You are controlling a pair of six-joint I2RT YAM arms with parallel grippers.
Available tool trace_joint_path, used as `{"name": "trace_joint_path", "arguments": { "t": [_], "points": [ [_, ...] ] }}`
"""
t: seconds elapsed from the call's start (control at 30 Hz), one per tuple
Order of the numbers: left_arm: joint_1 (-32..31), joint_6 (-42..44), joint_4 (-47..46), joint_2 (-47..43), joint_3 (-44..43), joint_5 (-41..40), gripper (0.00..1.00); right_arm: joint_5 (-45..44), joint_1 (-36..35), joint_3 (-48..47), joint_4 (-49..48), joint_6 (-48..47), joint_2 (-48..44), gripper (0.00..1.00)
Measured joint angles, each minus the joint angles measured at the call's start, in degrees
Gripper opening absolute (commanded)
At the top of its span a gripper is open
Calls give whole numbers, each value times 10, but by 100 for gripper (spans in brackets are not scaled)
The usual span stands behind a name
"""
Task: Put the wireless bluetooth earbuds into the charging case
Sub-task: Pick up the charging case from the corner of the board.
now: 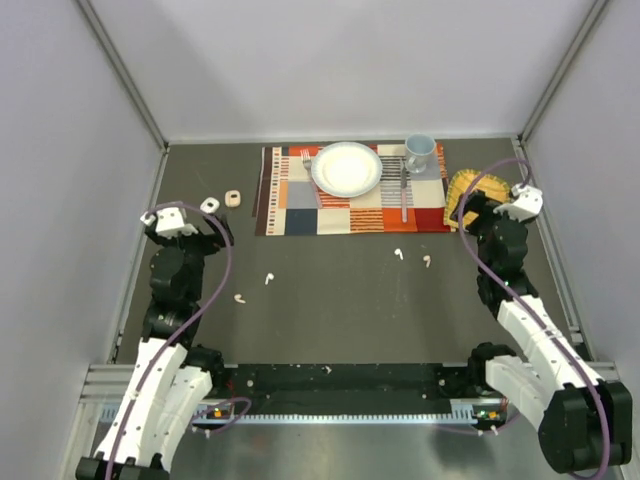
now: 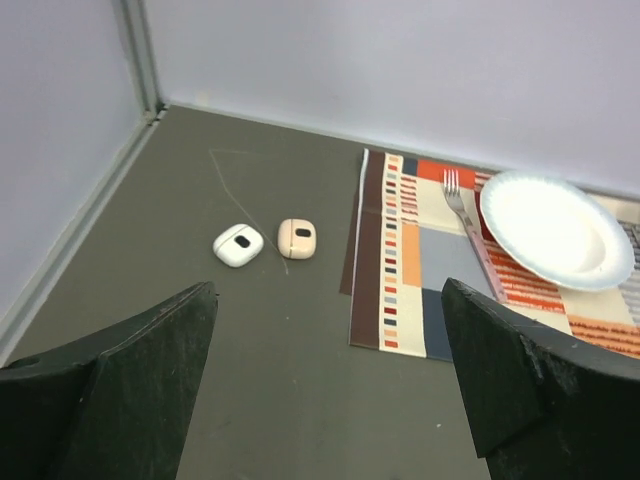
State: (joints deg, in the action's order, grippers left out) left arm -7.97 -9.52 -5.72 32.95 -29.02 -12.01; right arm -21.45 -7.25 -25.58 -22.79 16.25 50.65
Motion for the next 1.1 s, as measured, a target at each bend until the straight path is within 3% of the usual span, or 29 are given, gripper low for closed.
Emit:
{"name": "trace_joint_path", "arguments": {
  "t": [0.17,0.37,0.53,0.67,0.87,1.1],
  "points": [
    [0,-35,127,-30,-83,-66,99,142,0,-69,87,30,11,99],
    [0,-62,240,-46,-156,-94,99,354,0,-74,76,82,51,99],
    [0,-103,331,-39,-162,-74,99,461,0,-78,71,118,99,99],
    [0,-122,368,-14,-162,-58,99,478,0,-105,122,114,111,99],
    [0,-138,392,54,-168,-37,99,372,2,-177,229,131,71,99],
    [0,-143,389,136,-171,-28,99,362,10,-127,208,200,-34,99]
  ]
}}
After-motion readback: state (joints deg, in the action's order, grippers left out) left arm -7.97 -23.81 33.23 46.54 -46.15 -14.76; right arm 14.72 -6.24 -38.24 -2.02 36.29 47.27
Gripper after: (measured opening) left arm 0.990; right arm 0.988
